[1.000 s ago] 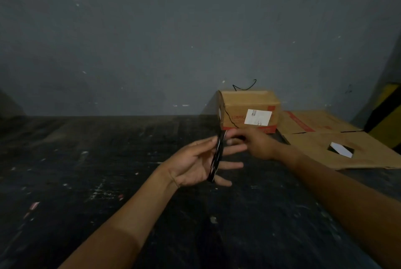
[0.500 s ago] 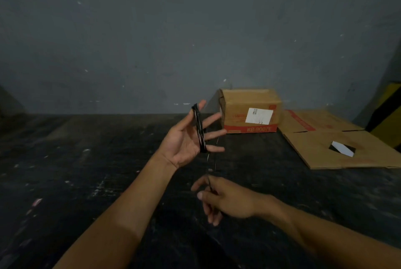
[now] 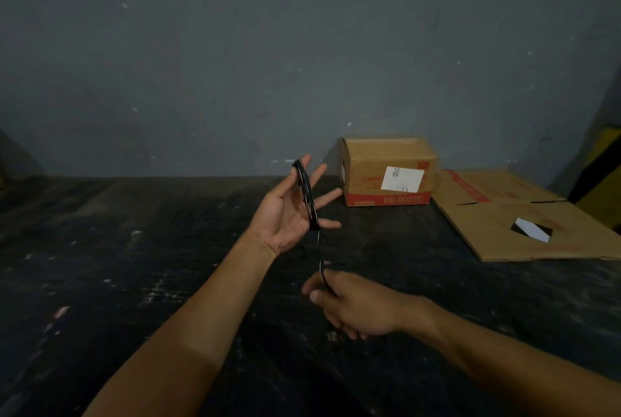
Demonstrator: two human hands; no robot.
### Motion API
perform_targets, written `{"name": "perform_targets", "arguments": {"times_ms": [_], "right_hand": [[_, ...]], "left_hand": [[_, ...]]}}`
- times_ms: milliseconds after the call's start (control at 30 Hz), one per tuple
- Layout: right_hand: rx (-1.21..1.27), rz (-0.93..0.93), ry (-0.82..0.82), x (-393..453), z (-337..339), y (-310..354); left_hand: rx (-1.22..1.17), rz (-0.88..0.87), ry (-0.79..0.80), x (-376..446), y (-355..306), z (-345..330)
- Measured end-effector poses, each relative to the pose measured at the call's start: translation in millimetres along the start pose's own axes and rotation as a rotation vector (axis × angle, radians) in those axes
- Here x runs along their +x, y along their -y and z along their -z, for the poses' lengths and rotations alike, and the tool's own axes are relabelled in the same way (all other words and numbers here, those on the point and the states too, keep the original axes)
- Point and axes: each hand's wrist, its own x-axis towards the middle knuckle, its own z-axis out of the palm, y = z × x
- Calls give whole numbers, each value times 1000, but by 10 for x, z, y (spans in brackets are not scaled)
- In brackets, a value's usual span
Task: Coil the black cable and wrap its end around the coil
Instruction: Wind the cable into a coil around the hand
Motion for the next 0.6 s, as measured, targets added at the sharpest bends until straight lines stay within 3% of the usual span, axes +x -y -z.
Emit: {"name": "perform_targets", "arguments": {"times_ms": [267, 367, 500, 600], "right_hand": [[-456, 157, -122, -172, 572, 292], [-463, 192, -205, -182, 875, 380], [-547, 195, -380, -148, 1267, 438], [-576, 174, -424, -88, 1459, 388]], "left_hand": [[96, 53, -73, 21, 176, 153], [188, 115, -62, -46, 281, 192], [221, 238, 24, -133, 421, 146], [247, 341, 152, -193, 489, 59]]}}
